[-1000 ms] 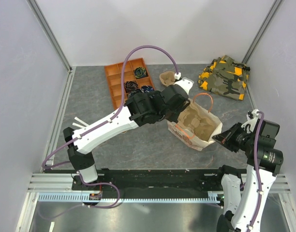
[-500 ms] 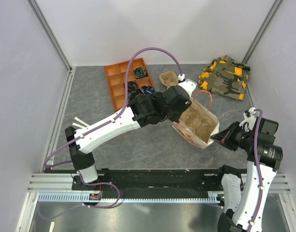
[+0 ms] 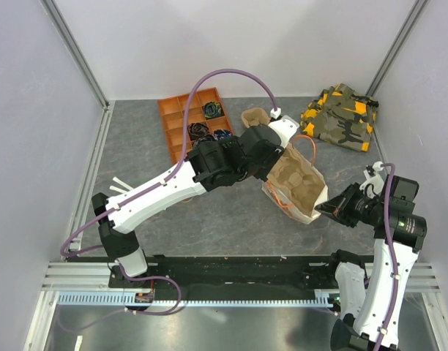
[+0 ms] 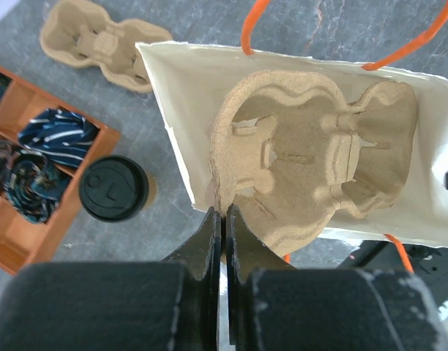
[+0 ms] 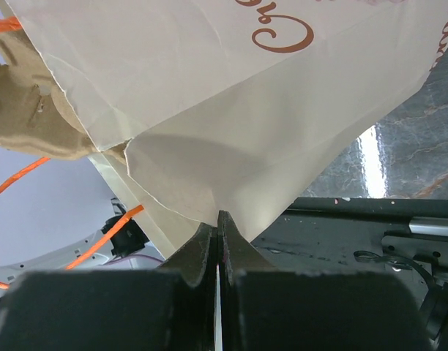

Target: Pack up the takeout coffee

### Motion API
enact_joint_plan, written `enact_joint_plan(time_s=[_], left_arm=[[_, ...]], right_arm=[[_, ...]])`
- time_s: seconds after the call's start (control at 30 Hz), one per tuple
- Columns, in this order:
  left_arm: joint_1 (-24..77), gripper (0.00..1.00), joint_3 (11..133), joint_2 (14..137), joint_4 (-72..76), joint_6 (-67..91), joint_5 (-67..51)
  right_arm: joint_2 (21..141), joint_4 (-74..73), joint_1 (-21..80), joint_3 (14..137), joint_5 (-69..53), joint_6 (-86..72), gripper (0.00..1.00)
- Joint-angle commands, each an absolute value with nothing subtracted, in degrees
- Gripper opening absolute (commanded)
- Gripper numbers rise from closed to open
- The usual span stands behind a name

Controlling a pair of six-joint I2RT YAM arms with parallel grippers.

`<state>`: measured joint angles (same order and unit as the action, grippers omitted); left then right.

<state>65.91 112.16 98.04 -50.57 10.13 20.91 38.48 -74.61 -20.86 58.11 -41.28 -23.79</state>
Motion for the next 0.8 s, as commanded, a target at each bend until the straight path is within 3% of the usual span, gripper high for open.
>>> enact_joint_plan(time_s=[0.0,0.3,0.77], left_arm=[[65.66,0.02,112.94,97.91,-45.19,1.17,22.94],[65.65,0.02,106.0,96.59,-36.12,-8.52,20.48],[67.33,0.02,104.24,99.05,-39.11,6.59,19.34]], right_arm=[[39.64,-74.27,-21.09,58.01,-42.54,-23.11,0.0],[41.04,-74.18,-21.09,58.53,-44.47,-23.55,0.0],[42.01,-72.16,-21.09,56.95,-46.4,-25.84,0.0]])
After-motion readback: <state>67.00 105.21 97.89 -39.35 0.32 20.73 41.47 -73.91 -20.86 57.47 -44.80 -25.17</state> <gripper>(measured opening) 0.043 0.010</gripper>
